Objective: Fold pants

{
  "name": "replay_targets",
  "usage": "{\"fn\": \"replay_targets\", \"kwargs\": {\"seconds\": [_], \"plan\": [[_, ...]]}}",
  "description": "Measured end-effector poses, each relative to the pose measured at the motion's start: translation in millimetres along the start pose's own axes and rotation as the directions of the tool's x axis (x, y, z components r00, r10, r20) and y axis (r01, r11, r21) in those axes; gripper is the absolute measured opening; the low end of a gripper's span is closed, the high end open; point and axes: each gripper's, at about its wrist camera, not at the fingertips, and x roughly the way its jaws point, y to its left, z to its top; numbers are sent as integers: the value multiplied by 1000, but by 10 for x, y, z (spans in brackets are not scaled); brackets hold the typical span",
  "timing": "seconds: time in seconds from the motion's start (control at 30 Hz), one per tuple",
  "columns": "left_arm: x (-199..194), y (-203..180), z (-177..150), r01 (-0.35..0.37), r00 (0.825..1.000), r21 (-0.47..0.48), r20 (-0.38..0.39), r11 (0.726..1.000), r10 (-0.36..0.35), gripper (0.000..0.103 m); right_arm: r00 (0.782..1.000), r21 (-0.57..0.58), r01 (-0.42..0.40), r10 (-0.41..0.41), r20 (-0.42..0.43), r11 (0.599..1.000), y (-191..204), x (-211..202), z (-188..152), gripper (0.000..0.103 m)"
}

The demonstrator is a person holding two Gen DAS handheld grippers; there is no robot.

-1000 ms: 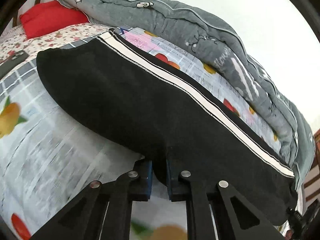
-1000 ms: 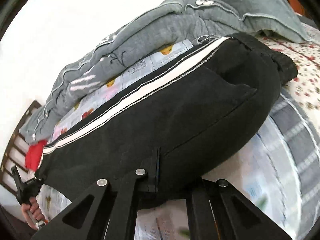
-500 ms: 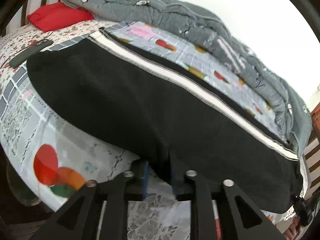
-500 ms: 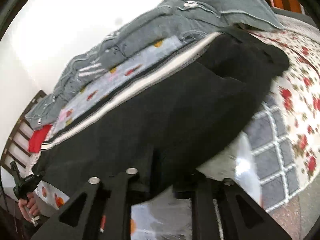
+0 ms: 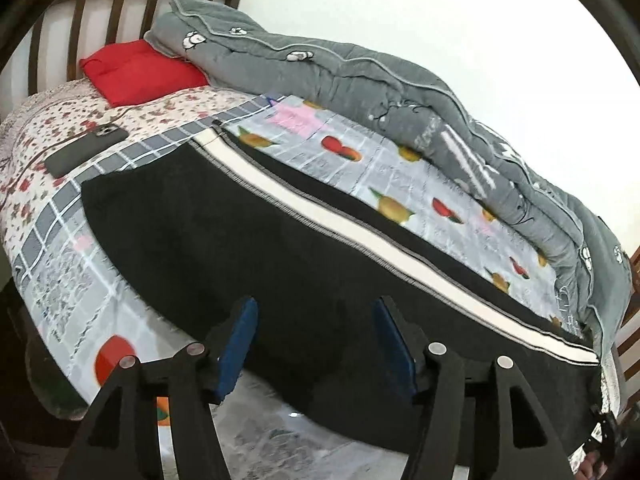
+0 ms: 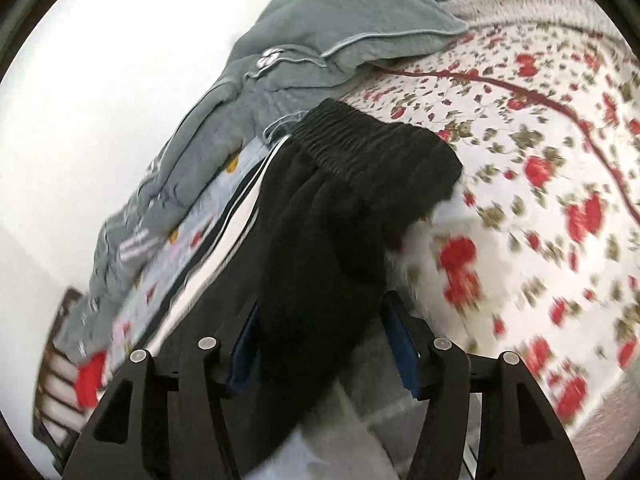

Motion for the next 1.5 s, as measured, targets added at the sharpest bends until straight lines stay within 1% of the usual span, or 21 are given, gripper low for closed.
{"fn": "replay_targets", "kwargs": {"seconds": [0.1,0.13,0.17,0.2,0.23,0.27,0.33,0.37,0.47,0.53,0.57,0.63,0.7,0.77,0.83,0.93,1.03,1.2,1.33,1.4,1.5], "plan": [[35,-114,39,-1,1000,16,0,1000,1,59,1000,13,9,-9,-5,1000,82,183,148,59],[54,-151,53,-5,1000,24,-1,1000,5,59,1000,0,26,-26,-8,1000,130,211,189,56],[74,-190,67,-11,1000,32,-1,999,11,59,998,-34,56,-56,-7,998,197,225,233,37],[87,-217,81,-10,1000,36,0,999,10,59,996,-82,87,-87,11,993,254,193,267,21],[93,-237,95,-5,1000,36,1,999,5,59,996,-139,86,-81,41,987,331,138,301,21],[104,-257,117,4,1000,37,0,999,-4,59,996,-174,62,-51,67,983,367,55,330,20],[126,-271,153,8,1000,43,0,999,-8,59,996,-170,40,-26,85,985,336,-29,366,20],[139,-267,163,6,1000,47,2,999,-6,59,996,-165,58,-45,81,985,305,-25,363,21],[219,-242,209,1,1000,57,-11,998,0,59,988,-221,150,-155,-3,964,278,97,329,28],[270,-212,240,0,1000,69,-21,998,1,59,977,-276,200,-212,-16,940,270,60,287,32],[298,-192,264,-7,1000,76,-19,997,9,59,973,-295,223,-230,11,929,273,-13,277,37],[354,-158,316,-27,999,92,-16,995,29,59,955,-334,297,-279,101,895,323,-227,283,42],[424,-108,389,-42,999,99,-12,994,43,59,943,-333,329,-292,157,884,364,-380,320,48],[497,-48,474,-47,999,91,-12,995,49,59,932,-313,351,-298,206,883,463,-493,385,48],[575,4,559,-56,998,80,-16,995,58,59,939,-352,335,-279,201,874,644,-455,441,48],[690,83,676,-69,997,65,-26,995,71,59,945,-422,321,-259,199,848,1032,-245,445,48],[769,166,795,-93,995,71,-28,993,95,59,962,-496,271,-213,170,825,1443,63,341,49],[868,342,986,-137,989,91,-34,986,141,59,980,-619,197,-164,110,761,2075,636,91,50],[968,501,1154,-161,985,82,-52,984,165,59,989,-693,145,-128,76,706,2459,910,-114,50],[1035,548,1232,-168,983,76,-61,983,173,59,990,-715,134,-120,70,686,2563,997,-167,52],[1139,574,1325,-186,980,86,-58,979,192,59,991,-738,123,-121,57,663,2666,1128,-229,53]]}}
